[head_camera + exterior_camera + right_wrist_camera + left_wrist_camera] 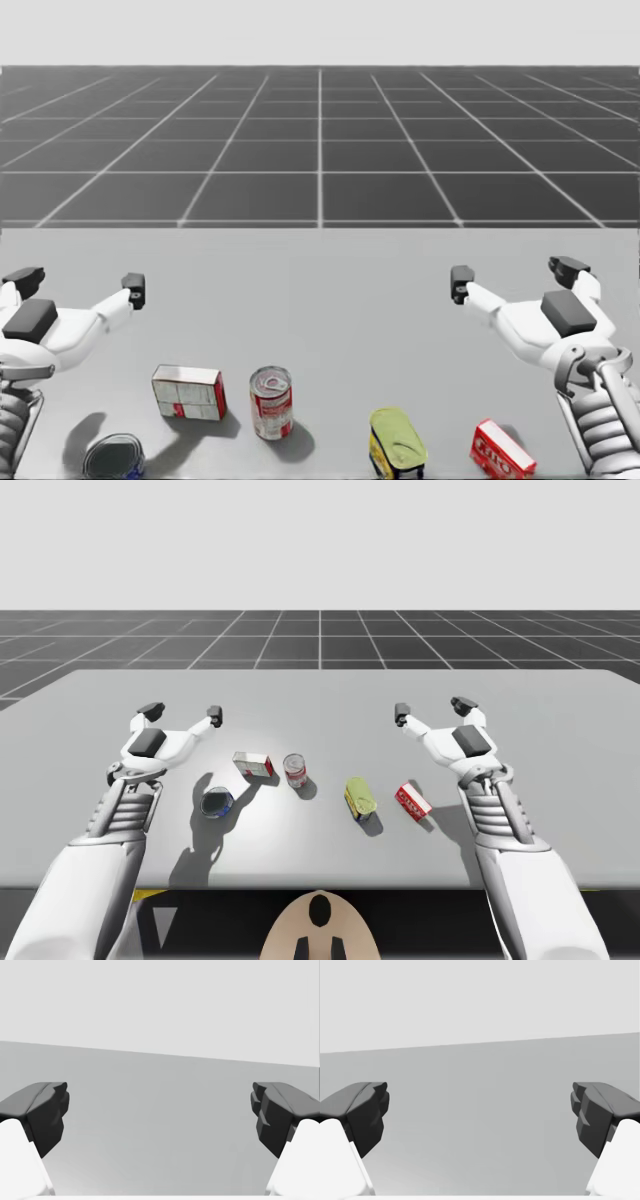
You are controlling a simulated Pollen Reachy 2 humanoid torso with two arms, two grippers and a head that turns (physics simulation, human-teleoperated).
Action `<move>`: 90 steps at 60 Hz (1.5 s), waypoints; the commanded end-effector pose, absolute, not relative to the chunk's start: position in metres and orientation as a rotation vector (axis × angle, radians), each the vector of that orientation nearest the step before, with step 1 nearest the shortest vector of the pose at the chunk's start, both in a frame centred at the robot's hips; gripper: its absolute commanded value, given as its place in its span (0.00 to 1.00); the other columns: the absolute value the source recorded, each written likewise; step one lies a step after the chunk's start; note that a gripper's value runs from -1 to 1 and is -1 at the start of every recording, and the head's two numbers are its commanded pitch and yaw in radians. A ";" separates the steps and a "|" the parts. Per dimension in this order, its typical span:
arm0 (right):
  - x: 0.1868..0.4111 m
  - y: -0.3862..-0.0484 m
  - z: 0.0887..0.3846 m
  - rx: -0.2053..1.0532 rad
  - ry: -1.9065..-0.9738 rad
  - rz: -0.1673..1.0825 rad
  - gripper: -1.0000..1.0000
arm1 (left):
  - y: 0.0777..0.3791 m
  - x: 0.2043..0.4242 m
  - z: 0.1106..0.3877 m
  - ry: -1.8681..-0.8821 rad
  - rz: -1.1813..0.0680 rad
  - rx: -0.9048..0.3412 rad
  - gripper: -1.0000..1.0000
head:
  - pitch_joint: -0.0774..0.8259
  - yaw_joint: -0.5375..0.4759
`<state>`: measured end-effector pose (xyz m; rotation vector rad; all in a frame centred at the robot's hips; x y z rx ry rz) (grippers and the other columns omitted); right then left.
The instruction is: Grasp the can of spam and hold it up.
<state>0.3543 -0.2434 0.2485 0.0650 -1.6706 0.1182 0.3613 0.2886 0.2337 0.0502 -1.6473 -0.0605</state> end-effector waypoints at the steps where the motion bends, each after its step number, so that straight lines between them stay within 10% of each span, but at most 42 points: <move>1: 0.354 -0.244 0.249 0.065 -1.670 0.118 0.00 | 0.289 0.361 0.234 -1.650 -0.065 0.054 0.00 | 0.55 0.53; 48: 0.347 -0.239 0.257 0.081 -1.662 0.119 0.00 | 0.287 0.356 0.241 -1.662 -0.057 0.031 0.00 | 0.87 0.40; 71: 0.219 -0.189 0.295 0.223 -1.646 0.298 0.00 | 0.286 0.356 0.241 -1.650 -0.052 0.027 0.00 | 0.87 0.39; 90: 0.174 -0.180 0.253 0.405 -1.554 0.274 0.00 | 0.285 0.357 0.237 -1.640 -0.061 0.028 0.00 | 0.87 0.39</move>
